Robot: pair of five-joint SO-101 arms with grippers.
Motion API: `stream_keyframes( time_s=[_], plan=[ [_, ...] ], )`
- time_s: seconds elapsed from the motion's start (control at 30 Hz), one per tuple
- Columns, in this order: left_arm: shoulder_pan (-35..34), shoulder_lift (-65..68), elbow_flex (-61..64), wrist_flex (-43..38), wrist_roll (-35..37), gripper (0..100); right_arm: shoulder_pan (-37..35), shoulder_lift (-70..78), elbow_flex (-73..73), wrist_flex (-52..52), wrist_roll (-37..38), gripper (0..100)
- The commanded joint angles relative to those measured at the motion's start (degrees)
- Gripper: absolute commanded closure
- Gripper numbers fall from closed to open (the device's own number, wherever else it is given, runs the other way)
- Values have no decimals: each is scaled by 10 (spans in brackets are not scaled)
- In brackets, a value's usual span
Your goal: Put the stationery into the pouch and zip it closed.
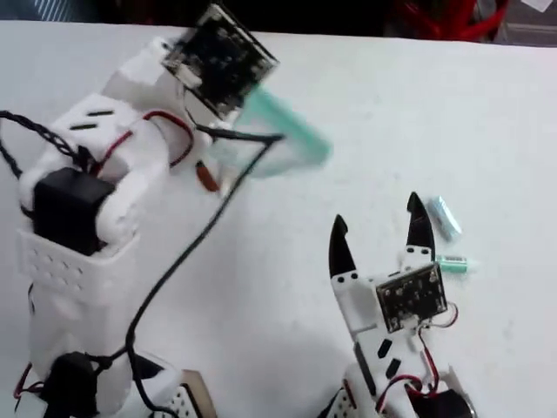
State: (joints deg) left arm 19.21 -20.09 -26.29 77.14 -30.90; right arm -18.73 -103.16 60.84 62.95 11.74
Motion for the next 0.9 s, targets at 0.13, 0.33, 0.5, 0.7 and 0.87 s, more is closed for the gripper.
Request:
stream_keyframes(
  time_s=[0.13, 0.33, 0.5, 0.7, 0.87],
  plan=[
    [76, -17, 1, 36, 12, 880, 6, 0, 1, -17, 0, 659],
    [68, -18, 15, 126, 12, 880, 4, 0, 5, 5, 0, 659],
    [42, -37, 87, 246, -41, 875, 7, 0, 35, 9, 2, 659],
    [-185, -47, 287, 200, -164, 869, 2, 0, 85, 8, 86, 661],
    [-328, -8, 404, 139, -250, 823, 3, 0, 150, -43, 90, 661]
  ],
)
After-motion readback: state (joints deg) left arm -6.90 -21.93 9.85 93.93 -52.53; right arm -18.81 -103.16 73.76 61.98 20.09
